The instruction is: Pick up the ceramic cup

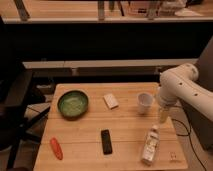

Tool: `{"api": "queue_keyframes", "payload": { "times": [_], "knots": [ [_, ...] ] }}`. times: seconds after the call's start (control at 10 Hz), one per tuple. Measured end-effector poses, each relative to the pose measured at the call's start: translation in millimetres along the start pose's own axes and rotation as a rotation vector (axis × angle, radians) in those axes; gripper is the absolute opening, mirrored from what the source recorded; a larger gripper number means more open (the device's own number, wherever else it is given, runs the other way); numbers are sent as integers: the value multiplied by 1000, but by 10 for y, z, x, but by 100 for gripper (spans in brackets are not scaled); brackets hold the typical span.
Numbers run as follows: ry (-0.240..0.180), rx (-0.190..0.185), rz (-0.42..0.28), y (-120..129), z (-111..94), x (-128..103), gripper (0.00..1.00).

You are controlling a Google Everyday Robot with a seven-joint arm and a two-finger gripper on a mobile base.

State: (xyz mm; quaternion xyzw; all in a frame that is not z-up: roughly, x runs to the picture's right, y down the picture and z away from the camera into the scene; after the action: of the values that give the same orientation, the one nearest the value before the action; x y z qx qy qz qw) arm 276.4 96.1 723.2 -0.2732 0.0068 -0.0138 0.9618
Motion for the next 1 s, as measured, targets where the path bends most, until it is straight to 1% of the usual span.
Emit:
{"api": "queue_keyframes", "payload": {
  "times": [0.1, 0.3, 0.5, 0.7, 0.8, 1.0],
  "knots": [
    [-5, -1, -10, -46, 81, 0, 80],
    [-12, -1, -28, -104, 146, -32, 80],
    [-16, -2, -40, -120, 267, 2, 80],
    [-25, -5, -51, -131, 374, -13, 80],
    [-28, -6, -57, -146, 464, -13, 80],
    [-35, -9, -64, -157, 540, -4, 80]
  ]
}}
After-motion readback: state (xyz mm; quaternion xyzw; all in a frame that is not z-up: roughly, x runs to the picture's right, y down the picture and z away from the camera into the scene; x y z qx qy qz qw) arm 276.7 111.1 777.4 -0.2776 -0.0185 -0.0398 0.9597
